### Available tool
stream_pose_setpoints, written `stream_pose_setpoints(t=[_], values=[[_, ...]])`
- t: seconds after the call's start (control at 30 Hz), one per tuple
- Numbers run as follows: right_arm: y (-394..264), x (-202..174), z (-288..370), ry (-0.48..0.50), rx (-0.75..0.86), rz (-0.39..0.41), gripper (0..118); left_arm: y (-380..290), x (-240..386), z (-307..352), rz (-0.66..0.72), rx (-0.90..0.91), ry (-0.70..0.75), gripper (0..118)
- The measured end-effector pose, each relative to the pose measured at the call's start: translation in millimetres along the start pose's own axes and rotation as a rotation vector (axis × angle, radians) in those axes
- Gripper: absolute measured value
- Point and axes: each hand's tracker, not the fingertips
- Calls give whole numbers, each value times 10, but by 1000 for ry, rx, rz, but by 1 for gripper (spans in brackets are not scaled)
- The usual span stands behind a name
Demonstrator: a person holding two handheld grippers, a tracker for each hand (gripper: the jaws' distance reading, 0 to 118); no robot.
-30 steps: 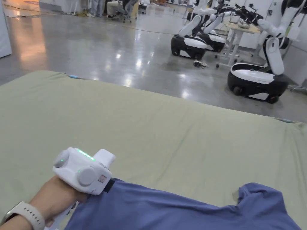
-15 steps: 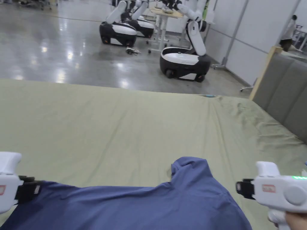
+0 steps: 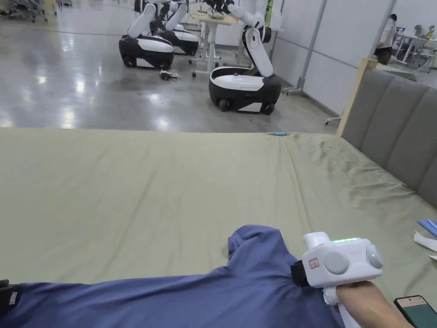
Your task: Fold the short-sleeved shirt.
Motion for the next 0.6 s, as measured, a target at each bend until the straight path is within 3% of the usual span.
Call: stream_pose_setpoints(t=[0.03, 0.13, 0.2, 0.33, 0.6], values=[[53, 123, -245, 20, -21, -11, 6, -7, -9, -26, 8, -6, 2, 8], [99, 160, -177, 27, -8, 11, 5, -51, -40, -72, 23, -16, 17, 8], [52, 80, 216, 17, 68, 10, 5, -51, -60, -32, 46, -10, 14, 8], [117, 175, 673, 98, 142, -11, 5, -28, -54, 235, 53, 14, 26, 8], [-466, 273, 1970, 143, 284, 75, 5, -276, -87, 1390, 46, 110, 51, 8]])
